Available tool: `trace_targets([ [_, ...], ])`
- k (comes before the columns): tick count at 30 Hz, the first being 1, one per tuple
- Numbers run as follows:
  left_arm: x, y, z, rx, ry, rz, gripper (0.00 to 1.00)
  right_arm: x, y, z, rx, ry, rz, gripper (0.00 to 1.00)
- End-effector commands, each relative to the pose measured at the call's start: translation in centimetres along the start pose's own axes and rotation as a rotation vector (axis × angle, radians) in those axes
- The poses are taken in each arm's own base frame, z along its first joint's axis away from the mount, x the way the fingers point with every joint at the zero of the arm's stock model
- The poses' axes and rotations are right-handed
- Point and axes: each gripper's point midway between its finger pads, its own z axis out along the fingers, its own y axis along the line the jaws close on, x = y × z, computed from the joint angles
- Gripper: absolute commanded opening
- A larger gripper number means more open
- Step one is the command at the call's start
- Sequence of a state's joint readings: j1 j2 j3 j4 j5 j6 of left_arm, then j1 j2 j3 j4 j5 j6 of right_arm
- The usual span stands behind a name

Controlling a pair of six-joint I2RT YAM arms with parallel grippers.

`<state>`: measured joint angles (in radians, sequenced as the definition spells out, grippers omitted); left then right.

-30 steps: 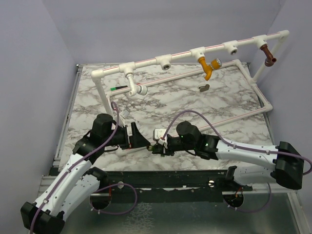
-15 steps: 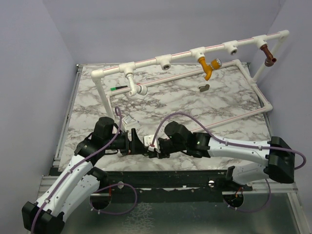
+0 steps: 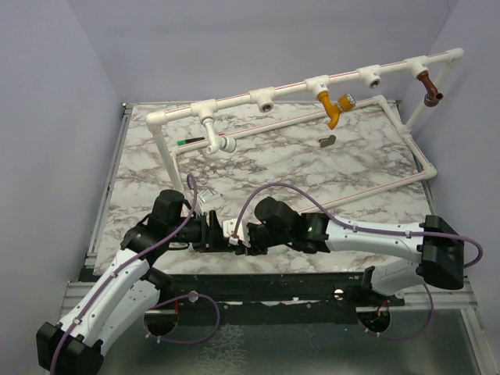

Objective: Install the water faucets

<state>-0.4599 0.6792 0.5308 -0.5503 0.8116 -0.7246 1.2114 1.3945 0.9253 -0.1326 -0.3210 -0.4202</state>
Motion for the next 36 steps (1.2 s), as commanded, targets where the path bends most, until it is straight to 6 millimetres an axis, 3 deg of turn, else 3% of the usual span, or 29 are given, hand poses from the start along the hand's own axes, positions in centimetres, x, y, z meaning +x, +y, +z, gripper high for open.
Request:
trace_targets([
  [1,1.0,-0.1,-0.1,0.023,0.037,-0.009,0.49,-0.9,-0.6,0.2,0.025,0.005,-0.007,0.0],
  [5,1.2,0.1,0.0,0.023,0.047,-0.015,0.48,-1.0,-0.8,0.4,0.041,0.005,0.007,0.01],
  [10,1.2,0.3,0.0,0.015,0.047,-0.015,0.32,-1.2,-0.5,0.6,0.029,-0.002,0.002,0.0],
  [15,1.0,0.5,0.1,0.003,0.043,-0.015,0.22,-1.8,-0.2,0.5,0.021,-0.041,0.004,0.01],
  [18,0.9,0.6,0.2,-0.001,0.042,-0.013,0.01,-2.0,0.0,0.6,0.013,-0.048,0.012,0.02],
  [22,0.6,0.4,0.1,-0.001,0.028,-0.001,0.0,-2.0,0.1,0.8,0.011,-0.048,0.045,0.15],
  [25,0.4,0.1,-0.1,-0.003,0.013,0.012,0.0,-1.7,-0.1,0.8,0.028,-0.035,0.069,0.33],
  [28,0.0,-0.2,-0.2,-0.002,-0.005,0.028,0.0,-1.3,-0.5,0.5,0.059,-0.013,0.083,0.44],
  [31,-0.2,-0.4,-0.3,-0.003,-0.017,0.039,0.0,-1.2,-0.7,-0.2,0.085,-0.013,0.084,0.57],
  [36,-0.4,-0.1,-0.3,-0.014,-0.025,0.04,0.0,-1.8,-1.5,-2.1,0.158,-0.034,0.09,0.68],
])
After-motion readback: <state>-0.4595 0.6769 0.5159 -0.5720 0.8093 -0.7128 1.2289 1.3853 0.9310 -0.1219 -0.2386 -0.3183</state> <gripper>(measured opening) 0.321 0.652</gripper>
